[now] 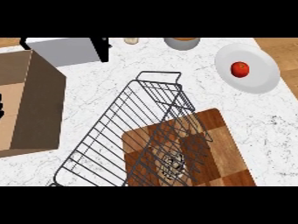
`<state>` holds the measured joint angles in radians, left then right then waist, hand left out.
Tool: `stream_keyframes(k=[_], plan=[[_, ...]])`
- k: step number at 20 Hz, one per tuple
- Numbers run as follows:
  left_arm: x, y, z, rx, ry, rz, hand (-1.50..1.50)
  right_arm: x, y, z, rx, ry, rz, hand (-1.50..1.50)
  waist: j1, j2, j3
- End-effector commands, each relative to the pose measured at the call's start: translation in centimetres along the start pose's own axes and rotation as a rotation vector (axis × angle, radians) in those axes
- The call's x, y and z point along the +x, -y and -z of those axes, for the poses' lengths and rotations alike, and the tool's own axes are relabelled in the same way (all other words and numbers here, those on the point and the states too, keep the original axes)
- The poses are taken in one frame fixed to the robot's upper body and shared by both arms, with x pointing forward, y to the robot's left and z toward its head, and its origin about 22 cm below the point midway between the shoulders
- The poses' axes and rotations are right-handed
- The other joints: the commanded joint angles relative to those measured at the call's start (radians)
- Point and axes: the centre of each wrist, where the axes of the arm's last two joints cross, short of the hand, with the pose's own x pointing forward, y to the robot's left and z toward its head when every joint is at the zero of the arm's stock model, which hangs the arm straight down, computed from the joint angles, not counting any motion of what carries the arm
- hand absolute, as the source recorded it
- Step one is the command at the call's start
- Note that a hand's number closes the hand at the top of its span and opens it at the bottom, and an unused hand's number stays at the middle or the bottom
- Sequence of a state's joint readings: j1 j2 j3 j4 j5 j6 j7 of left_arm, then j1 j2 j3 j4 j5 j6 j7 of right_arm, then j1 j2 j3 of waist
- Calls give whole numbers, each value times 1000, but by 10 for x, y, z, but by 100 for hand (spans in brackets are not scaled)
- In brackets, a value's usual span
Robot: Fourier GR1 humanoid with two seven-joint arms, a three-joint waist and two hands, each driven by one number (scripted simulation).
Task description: Pick the cupcake from the cutting board and place it in the basket
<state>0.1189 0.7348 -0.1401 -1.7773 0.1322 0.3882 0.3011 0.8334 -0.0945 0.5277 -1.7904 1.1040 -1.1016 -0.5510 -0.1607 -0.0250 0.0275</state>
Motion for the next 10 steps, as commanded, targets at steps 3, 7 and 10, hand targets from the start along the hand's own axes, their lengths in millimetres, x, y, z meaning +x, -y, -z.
stream_keyframes(k=[3, 7, 10], plan=[[-47, 25, -11, -79, -201, 17, 0, 45, 6, -18, -97, -43, -85, -150, 50, 29, -32], [-45, 33, -11, -104, -188, 17, 0, 58, -1, -22, -122, -39, -65, -150, 72, 32, -31], [-42, 39, -10, -115, -181, 23, 0, 57, -5, -24, -135, -45, -76, -150, 81, 33, -30]])
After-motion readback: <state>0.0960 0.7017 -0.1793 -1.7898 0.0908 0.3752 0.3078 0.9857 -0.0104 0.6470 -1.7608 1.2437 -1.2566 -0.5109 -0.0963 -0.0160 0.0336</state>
